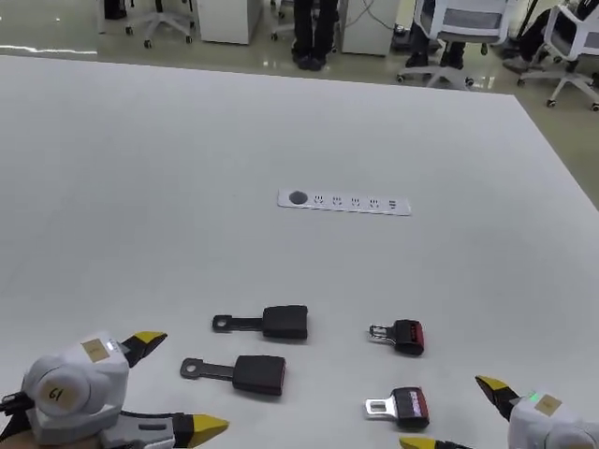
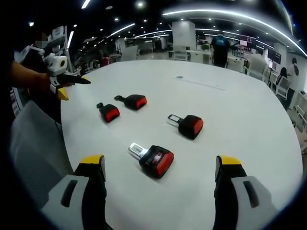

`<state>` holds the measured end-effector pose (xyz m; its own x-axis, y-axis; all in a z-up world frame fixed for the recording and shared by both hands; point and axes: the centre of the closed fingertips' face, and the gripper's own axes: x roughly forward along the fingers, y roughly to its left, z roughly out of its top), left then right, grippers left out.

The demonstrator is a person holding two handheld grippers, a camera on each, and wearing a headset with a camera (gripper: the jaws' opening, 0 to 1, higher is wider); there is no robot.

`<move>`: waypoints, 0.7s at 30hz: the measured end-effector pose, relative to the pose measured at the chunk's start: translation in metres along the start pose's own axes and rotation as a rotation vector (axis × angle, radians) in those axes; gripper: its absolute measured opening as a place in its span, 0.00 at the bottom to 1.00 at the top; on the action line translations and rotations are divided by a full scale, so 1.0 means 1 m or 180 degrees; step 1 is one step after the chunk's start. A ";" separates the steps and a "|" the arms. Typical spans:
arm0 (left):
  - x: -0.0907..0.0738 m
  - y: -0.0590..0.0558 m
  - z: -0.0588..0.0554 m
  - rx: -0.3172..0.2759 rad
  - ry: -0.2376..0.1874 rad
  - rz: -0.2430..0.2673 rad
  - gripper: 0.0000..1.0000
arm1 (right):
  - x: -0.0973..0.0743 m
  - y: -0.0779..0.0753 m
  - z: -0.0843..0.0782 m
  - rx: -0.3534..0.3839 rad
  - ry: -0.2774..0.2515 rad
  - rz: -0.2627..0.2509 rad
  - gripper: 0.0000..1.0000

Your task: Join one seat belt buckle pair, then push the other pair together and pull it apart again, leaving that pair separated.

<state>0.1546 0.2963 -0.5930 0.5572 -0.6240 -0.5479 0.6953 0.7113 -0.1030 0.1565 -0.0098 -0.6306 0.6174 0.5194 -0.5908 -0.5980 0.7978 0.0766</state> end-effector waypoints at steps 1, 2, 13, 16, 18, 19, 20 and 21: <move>0.001 0.000 -0.001 0.0015 0.0016 -0.0010 0.95 | 0.001 0.000 0.000 -0.0009 0.0008 0.0007 0.96; 0.002 -0.001 -0.001 0.0036 0.0032 -0.0017 0.95 | 0.002 0.001 0.000 -0.0026 0.0010 0.0021 0.96; 0.017 -0.008 0.001 0.0167 0.0172 -0.0172 0.90 | 0.016 0.005 -0.001 -0.0217 0.0124 0.0223 0.96; 0.020 -0.009 -0.003 0.0265 0.0254 -0.0240 0.89 | 0.019 0.005 -0.002 -0.0230 0.0156 0.0280 0.96; 0.024 -0.007 -0.009 0.0290 0.0294 -0.0267 0.89 | 0.022 0.007 -0.002 -0.0260 0.0181 0.0324 0.95; 0.025 -0.007 -0.010 0.0299 0.0307 -0.0279 0.89 | 0.023 0.007 -0.002 -0.0278 0.0198 0.0346 0.95; 0.026 -0.006 -0.008 0.0301 0.0311 -0.0288 0.88 | 0.024 0.007 -0.003 -0.0297 0.0218 0.0380 0.95; 0.027 -0.006 -0.008 0.0302 0.0320 -0.0303 0.88 | 0.025 0.006 -0.004 -0.0303 0.0241 0.0406 0.94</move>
<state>0.1617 0.2780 -0.6139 0.4418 -0.6481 -0.6203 0.7851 0.6139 -0.0822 0.1662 0.0071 -0.6483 0.4954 0.5872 -0.6401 -0.7170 0.6924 0.0803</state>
